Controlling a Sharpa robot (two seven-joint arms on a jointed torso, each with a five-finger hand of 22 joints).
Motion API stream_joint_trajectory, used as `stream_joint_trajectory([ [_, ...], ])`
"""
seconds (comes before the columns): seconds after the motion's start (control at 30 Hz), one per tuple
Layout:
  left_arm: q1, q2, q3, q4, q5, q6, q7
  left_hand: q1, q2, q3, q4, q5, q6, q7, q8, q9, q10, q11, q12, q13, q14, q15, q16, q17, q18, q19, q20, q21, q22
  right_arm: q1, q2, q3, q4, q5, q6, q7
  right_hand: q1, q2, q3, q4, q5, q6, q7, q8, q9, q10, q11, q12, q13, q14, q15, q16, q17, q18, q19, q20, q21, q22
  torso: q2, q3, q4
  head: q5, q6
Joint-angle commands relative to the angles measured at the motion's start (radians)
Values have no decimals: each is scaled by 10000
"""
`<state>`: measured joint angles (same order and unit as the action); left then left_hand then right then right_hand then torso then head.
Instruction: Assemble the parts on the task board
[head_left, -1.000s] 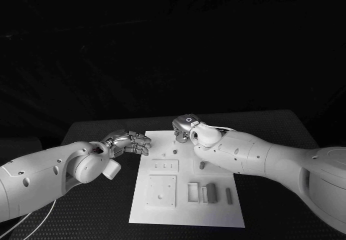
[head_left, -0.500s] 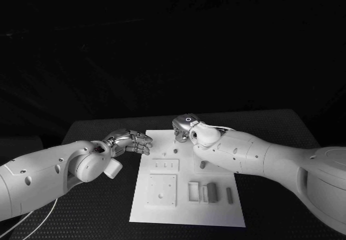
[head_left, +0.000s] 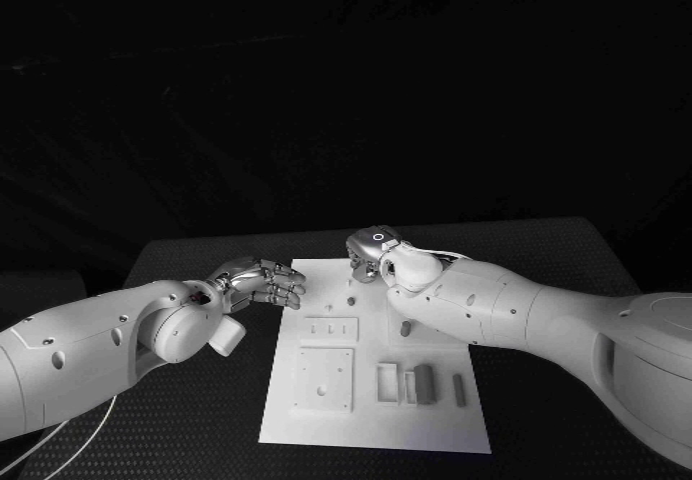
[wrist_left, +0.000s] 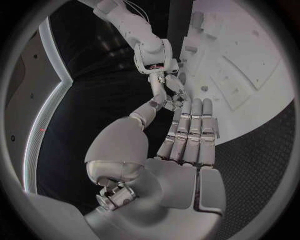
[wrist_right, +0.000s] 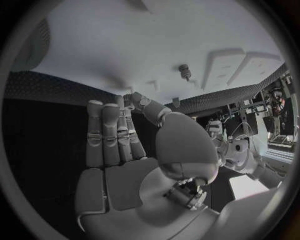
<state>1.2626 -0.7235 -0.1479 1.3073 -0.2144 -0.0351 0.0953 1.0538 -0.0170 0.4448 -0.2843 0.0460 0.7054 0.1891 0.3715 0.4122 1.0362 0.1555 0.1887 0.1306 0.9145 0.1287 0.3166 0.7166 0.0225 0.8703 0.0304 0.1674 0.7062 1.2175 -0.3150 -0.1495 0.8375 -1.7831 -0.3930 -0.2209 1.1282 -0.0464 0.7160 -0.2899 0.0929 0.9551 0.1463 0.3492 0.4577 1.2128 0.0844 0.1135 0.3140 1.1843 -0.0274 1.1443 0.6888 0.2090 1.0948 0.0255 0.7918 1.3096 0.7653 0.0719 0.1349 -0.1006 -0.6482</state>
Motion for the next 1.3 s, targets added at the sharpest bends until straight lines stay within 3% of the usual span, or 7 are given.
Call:
stream_joint_trajectory([
  [0.03, 9, 23, 9, 8, 50, 66, 78, -86, -3, -47, -6, 47, 81, 337, -31, -11, 38, 24, -60, 13, 85, -1, -60, 11, 140, 80, -16, -35, 16, -25, 15, -19, 64, 113, 185, 98, -127, -292, 22, 55, 23, -16, -60, -106, 167, -114, 32, -68, -5, -48, 41, 42, -20, 528, -43, -20, 37, 186, 7, 2, 215, -8, -3],
  [0.3, 9, 29, 9, 4, 50, 69, 74, -89, -4, -48, -5, 47, 82, 337, -34, -13, 38, 24, -63, 14, 85, -1, -64, 15, 140, 80, -16, -37, 17, -25, 45, -34, 16, 223, 254, 183, -214, -595, 56, 174, 27, -167, 7, -229, 120, -250, 93, -180, -4, -107, 96, 47, -95, 528, -76, 13, 8, 170, 15, 2, 223, 3, -11],
  [0.67, 9, 39, 9, -1, 50, 70, 75, -91, -4, -50, -4, 47, 84, 337, -38, -15, 40, 24, -67, 15, 87, -1, -70, 23, 140, 81, -16, -41, 20, -25, 79, -46, -44, 341, 215, 211, -186, -693, 76, 206, 24, -358, 97, -361, 54, -410, 161, -294, -21, -133, 161, 122, -122, 528, -87, 15, 16, 178, 26, 5, 219, 6, -17],
  [1.0, 9, 50, 9, -17, 50, 68, 72, -93, -5, -51, -5, 47, 84, 337, -42, -17, 40, 24, -70, 16, 87, -1, -75, 28, 140, 81, -16, -44, 22, -25, 86, -47, -66, 449, 159, 231, -126, -802, 90, 226, 23, -781, 285, -607, -107, -671, 263, -445, -90, -205, 260, 190, -187, 528, -136, 35, 6, 177, 35, 0, 221, -3, -6],
  [1.3, 9, 54, 9, -35, 50, 71, 77, -95, -5, -52, -4, 47, 84, 338, -45, -19, 41, 25, -73, 17, 88, -1, -80, 33, 140, 82, -16, -46, 24, -25, 70, -48, -71, 464, 145, 232, -111, -754, 107, 247, 26, -790, 293, -608, -121, -686, 276, -445, -113, -214, 273, 198, -202, 528, -142, 39, 5, 177, 39, 4, 218, -3, -1],
])
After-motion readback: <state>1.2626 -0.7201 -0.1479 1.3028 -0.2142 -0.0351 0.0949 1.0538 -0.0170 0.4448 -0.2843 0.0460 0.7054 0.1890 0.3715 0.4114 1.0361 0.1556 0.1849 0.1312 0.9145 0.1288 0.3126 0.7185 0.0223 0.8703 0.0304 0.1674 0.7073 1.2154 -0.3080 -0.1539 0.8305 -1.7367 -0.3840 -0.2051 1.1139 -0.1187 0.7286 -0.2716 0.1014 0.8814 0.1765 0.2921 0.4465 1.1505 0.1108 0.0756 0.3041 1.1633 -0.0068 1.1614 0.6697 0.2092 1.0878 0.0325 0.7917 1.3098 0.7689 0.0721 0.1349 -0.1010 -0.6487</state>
